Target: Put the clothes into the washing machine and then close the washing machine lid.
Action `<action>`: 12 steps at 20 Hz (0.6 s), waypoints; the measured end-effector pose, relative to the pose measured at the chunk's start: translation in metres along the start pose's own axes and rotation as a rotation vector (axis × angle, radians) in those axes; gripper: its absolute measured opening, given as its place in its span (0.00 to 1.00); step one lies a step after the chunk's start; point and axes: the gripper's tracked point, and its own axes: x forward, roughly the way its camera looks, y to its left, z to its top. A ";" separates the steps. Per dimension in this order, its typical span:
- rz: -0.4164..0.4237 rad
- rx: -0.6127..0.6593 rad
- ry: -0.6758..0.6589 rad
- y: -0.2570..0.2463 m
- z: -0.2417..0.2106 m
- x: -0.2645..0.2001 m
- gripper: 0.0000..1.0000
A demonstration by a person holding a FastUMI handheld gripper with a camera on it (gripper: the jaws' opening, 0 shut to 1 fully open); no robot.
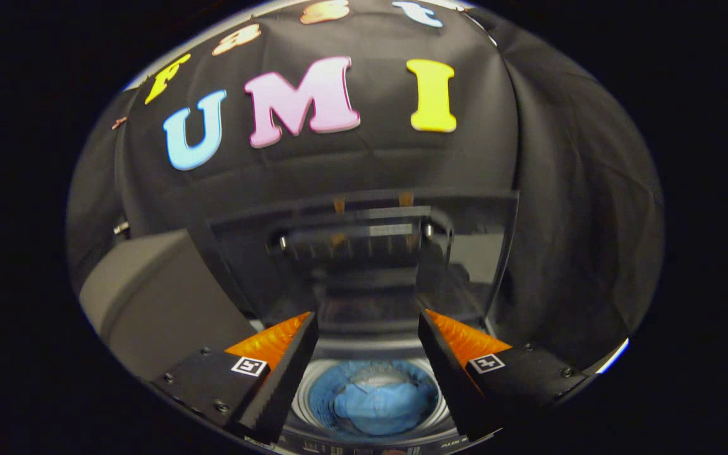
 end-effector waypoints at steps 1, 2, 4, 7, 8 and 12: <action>0.001 -0.007 -0.055 0.002 0.024 0.004 0.99; -0.006 -0.025 -0.110 0.001 0.050 0.006 0.99; -0.004 -0.056 -0.208 0.004 0.103 0.003 0.99; -0.006 -0.124 -0.211 0.007 0.135 0.040 0.99; -0.012 -0.135 -0.170 0.008 0.126 0.047 0.99; -0.014 -0.078 -0.035 0.008 0.100 0.083 0.98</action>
